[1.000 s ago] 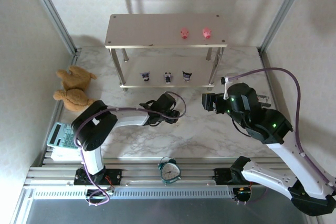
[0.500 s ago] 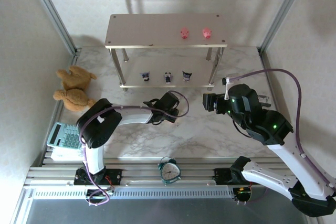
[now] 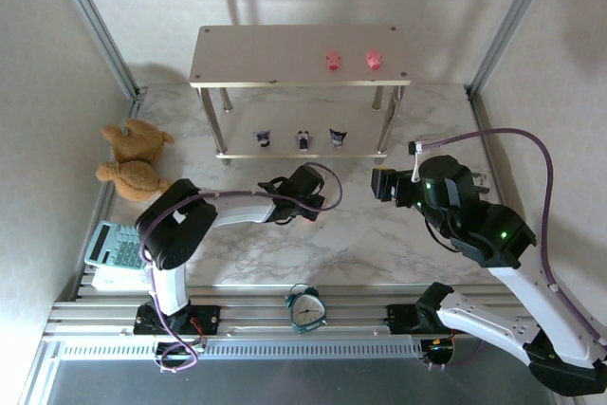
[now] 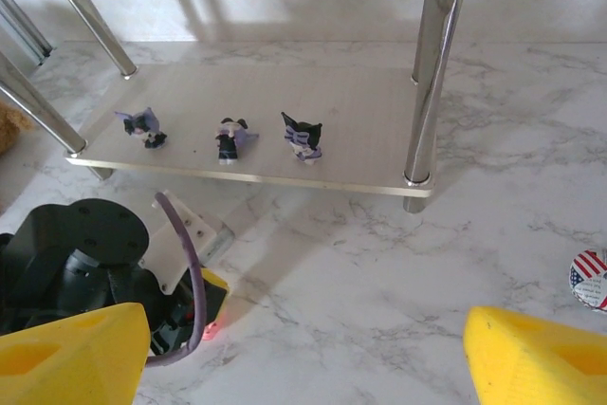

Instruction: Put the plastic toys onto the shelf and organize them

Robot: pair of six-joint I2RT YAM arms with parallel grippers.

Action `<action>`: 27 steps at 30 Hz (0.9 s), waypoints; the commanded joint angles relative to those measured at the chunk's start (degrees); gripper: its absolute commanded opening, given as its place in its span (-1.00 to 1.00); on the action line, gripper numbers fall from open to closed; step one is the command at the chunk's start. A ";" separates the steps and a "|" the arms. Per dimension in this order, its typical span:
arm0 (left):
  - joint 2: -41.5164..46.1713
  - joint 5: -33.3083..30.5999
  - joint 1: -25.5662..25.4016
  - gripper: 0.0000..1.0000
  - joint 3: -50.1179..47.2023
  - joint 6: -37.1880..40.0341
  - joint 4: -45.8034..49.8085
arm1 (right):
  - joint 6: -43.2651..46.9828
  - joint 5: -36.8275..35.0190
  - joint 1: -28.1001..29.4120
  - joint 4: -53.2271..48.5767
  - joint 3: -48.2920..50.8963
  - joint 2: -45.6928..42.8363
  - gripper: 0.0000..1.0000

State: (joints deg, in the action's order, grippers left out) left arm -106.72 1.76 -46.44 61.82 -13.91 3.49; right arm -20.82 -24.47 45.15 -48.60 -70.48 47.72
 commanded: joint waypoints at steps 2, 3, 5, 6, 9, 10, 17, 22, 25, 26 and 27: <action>5.14 0.42 -0.32 -1.00 1.72 1.21 4.01 | -0.60 -1.68 0.12 1.53 0.27 0.24 0.72; 6.44 0.48 -0.34 -1.00 2.17 1.47 4.89 | -0.62 -1.64 0.12 1.49 0.24 0.35 0.72; 9.03 0.92 -0.16 -1.00 2.91 1.91 6.08 | -0.55 -1.73 0.12 1.62 0.30 0.30 0.72; 10.39 1.20 0.01 -1.00 3.47 2.09 7.13 | -0.65 -1.73 0.12 1.76 0.34 0.35 0.72; 14.37 2.51 0.67 -1.00 5.99 2.81 9.39 | -0.61 -1.62 0.08 2.12 0.50 0.43 0.71; 15.49 2.99 1.01 -1.00 6.97 3.05 10.07 | -0.58 -1.60 0.12 2.31 0.46 0.41 0.71; 22.63 6.60 5.41 -0.96 19.25 6.55 18.51 | -0.19 -0.63 0.11 2.91 -0.18 1.70 0.71; 23.15 7.49 10.62 -0.92 31.45 10.27 24.18 | 0.33 0.25 0.11 3.94 -1.33 3.10 0.71; 21.27 8.33 13.26 -0.89 38.57 12.50 25.84 | 0.67 0.86 0.08 4.55 -1.92 4.08 0.70; 20.28 9.29 14.22 -0.88 40.74 13.05 25.88 | 0.73 1.04 0.12 4.81 -2.03 4.41 0.70; 19.18 10.28 15.11 -0.88 42.76 13.40 26.00 | 0.76 1.25 0.07 4.97 -2.23 4.83 0.70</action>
State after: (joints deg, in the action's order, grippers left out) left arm -85.30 8.97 -33.01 99.96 -3.97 25.87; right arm -20.58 -23.88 45.15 -45.58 -70.63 51.92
